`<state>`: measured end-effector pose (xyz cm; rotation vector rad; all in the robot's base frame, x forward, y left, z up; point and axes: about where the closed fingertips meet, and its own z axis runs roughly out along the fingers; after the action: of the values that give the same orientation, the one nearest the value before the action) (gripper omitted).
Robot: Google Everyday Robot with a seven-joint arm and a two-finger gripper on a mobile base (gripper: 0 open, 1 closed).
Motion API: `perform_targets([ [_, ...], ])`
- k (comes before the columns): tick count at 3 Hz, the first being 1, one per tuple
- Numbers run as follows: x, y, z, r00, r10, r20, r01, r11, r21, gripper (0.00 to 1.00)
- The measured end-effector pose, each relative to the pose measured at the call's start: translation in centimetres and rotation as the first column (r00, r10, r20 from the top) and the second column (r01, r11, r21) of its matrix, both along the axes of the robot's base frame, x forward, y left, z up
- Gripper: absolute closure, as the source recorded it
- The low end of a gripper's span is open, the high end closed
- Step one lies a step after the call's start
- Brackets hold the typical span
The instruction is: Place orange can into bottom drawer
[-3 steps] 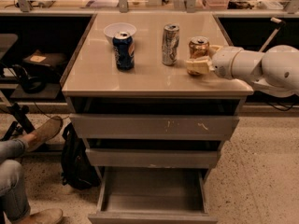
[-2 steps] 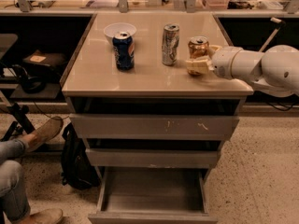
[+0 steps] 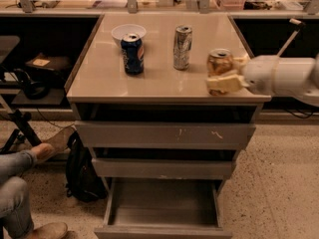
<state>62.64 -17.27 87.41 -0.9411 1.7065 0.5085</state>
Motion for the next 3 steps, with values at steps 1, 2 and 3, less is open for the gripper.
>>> perform_targets([
  [1, -10.0, -2.6, 0.8, 0.9958, 0.059, -0.069, -0.058, 0.998, 0.019, 1.0],
  [2, -19.7, -11.1, 0.3, 0.994, -0.017, -0.108, 0.015, 1.0, -0.019, 1.0],
  [3, -19.6, -11.0, 0.3, 0.9941, -0.015, -0.108, 0.013, 1.0, -0.019, 1.0],
])
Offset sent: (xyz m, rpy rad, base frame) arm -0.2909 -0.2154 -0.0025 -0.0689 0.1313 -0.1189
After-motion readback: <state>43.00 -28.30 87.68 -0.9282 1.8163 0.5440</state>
